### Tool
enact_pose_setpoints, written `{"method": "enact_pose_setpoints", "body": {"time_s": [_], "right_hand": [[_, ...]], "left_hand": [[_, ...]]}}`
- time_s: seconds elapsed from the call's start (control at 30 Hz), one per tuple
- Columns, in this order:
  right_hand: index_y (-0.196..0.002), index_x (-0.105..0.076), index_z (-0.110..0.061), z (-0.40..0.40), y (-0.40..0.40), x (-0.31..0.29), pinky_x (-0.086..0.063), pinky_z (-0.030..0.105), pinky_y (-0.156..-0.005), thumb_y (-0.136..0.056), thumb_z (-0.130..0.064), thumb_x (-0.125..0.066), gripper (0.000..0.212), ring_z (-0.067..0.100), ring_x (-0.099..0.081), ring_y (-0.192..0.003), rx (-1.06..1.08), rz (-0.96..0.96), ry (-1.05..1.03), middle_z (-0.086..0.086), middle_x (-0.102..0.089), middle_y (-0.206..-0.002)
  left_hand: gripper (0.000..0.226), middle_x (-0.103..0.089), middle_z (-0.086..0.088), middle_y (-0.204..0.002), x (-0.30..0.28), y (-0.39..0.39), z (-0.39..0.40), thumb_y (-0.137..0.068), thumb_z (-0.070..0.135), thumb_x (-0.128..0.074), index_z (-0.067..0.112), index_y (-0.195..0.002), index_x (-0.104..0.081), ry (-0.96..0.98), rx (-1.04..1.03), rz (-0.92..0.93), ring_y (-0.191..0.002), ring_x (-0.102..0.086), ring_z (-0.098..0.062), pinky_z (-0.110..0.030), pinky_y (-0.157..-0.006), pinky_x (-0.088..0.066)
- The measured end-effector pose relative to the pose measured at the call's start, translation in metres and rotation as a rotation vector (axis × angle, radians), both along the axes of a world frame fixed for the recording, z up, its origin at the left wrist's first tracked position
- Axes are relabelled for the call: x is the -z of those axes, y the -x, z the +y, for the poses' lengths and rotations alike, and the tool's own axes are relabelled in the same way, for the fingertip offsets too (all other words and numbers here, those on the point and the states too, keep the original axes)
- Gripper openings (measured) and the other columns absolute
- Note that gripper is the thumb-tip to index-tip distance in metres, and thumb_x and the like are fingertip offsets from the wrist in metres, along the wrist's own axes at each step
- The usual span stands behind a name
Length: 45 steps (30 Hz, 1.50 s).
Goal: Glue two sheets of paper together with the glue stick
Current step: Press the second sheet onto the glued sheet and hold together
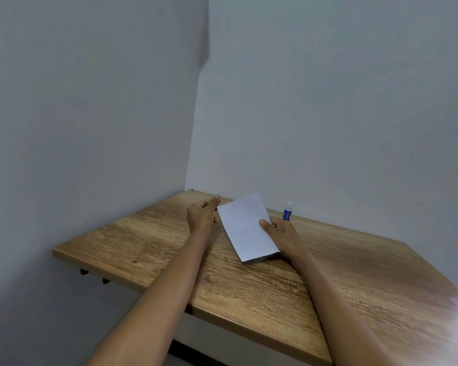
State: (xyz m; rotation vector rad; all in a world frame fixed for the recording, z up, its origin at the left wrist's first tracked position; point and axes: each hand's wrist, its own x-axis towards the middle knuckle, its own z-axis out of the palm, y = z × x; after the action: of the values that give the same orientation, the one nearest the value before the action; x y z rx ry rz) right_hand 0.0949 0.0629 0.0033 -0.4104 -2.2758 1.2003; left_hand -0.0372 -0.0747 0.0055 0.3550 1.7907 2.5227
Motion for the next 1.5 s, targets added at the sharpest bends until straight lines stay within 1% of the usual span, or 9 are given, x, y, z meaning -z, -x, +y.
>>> {"method": "enact_pose_setpoints", "body": {"time_s": [0.17, 0.37, 0.57, 0.77, 0.87, 0.97, 1.1, 1.27, 1.5], "right_hand": [[-0.094, -0.066, -0.01, 0.002, 0.0, -0.001, -0.046, 0.028, -0.065, -0.098, -0.033, -0.047, 0.03, 0.019, -0.064, -0.075, 0.12, 0.085, -0.017, 0.003, -0.069, -0.084], [-0.083, -0.063, -0.002, 0.002, 0.002, 0.001, -0.04, 0.032, -0.065, -0.097, -0.051, -0.034, 0.059, 0.022, -0.059, -0.07, 0.189, 0.08, -0.012, 0.01, -0.064, -0.075], [-0.097, -0.064, -0.022, 0.005, -0.005, 0.0, -0.048, 0.013, -0.057, -0.086, -0.04, -0.065, 0.021, 0.004, -0.065, -0.074, 0.084, 0.086, 0.023, -0.006, -0.07, -0.088], [-0.087, -0.058, 0.011, 0.011, -0.004, -0.002, -0.044, 0.034, -0.065, -0.087, -0.053, -0.054, 0.065, 0.024, -0.059, -0.07, 0.208, 0.159, 0.193, 0.03, -0.064, -0.097], [-0.092, -0.068, -0.01, 0.006, -0.009, -0.006, -0.058, 0.038, -0.072, -0.084, -0.039, -0.067, 0.03, 0.021, -0.071, -0.08, 0.153, 0.197, 0.207, 0.01, -0.073, -0.092], [-0.084, -0.067, -0.008, 0.011, -0.012, -0.006, -0.055, 0.038, -0.07, -0.085, -0.035, -0.068, 0.028, 0.025, -0.069, -0.077, 0.209, 0.248, 0.26, 0.008, -0.071, -0.085], [-0.077, -0.055, -0.016, 0.014, -0.008, -0.004, -0.037, 0.033, -0.063, -0.078, -0.068, -0.055, 0.052, 0.022, -0.051, -0.067, 0.26, 0.246, 0.342, 0.009, -0.053, -0.073], [-0.073, -0.061, -0.013, 0.012, -0.01, -0.006, -0.051, 0.031, -0.063, -0.09, -0.034, -0.061, 0.027, 0.02, -0.065, -0.069, 0.205, 0.235, 0.251, 0.007, -0.067, -0.078], [-0.09, -0.069, -0.005, 0.007, -0.003, -0.001, -0.049, 0.034, -0.069, -0.088, -0.037, -0.062, 0.032, 0.022, -0.066, -0.076, 0.12, 0.137, 0.176, 0.013, -0.07, -0.086]], "left_hand": [[0.033, -0.068, -0.004, -0.082, -0.006, -0.017, 0.003, -0.087, 0.049, -0.057, 0.018, -0.087, -0.066, 0.141, 0.299, 0.046, -0.054, -0.06, -0.014, -0.022, -0.042, -0.047], [0.024, -0.073, -0.012, -0.096, 0.001, -0.019, 0.005, -0.084, 0.023, -0.069, 0.005, -0.1, -0.069, 0.251, 0.447, 0.19, -0.071, -0.067, -0.012, -0.021, -0.055, -0.053], [0.024, -0.072, -0.007, -0.091, -0.001, -0.023, 0.006, -0.084, 0.024, -0.069, 0.007, -0.101, -0.068, 0.324, 0.528, 0.22, -0.074, -0.068, -0.013, -0.018, -0.05, -0.051], [0.03, -0.074, -0.007, -0.097, -0.002, -0.027, 0.007, -0.083, 0.029, -0.07, 0.008, -0.104, -0.069, 0.403, 0.613, 0.246, -0.08, -0.069, -0.016, -0.019, -0.053, -0.053], [0.031, -0.074, -0.007, -0.098, -0.001, -0.026, 0.008, -0.083, 0.028, -0.07, 0.007, -0.105, -0.069, 0.422, 0.647, 0.267, -0.084, -0.071, -0.018, -0.025, -0.063, -0.056], [0.024, -0.075, -0.001, -0.088, -0.002, -0.032, 0.008, -0.083, 0.026, -0.07, 0.009, -0.101, -0.071, 0.465, 0.683, 0.309, -0.072, -0.072, -0.007, -0.019, -0.058, -0.055], [0.021, -0.073, 0.003, -0.082, -0.002, -0.036, 0.01, -0.084, 0.025, -0.069, 0.01, -0.099, -0.071, 0.511, 0.653, 0.356, -0.061, -0.069, 0.0, -0.014, -0.048, -0.049], [0.019, -0.073, 0.002, -0.084, -0.002, -0.037, 0.011, -0.085, 0.028, -0.067, 0.015, -0.099, -0.069, 0.515, 0.627, 0.402, -0.061, -0.066, -0.001, -0.013, -0.044, -0.045], [0.021, -0.068, -0.004, -0.066, -0.002, -0.025, 0.008, -0.084, 0.024, -0.069, 0.005, -0.077, -0.074, 0.369, 0.37, 0.336, -0.043, -0.054, -0.007, -0.019, -0.037, -0.034]]}}
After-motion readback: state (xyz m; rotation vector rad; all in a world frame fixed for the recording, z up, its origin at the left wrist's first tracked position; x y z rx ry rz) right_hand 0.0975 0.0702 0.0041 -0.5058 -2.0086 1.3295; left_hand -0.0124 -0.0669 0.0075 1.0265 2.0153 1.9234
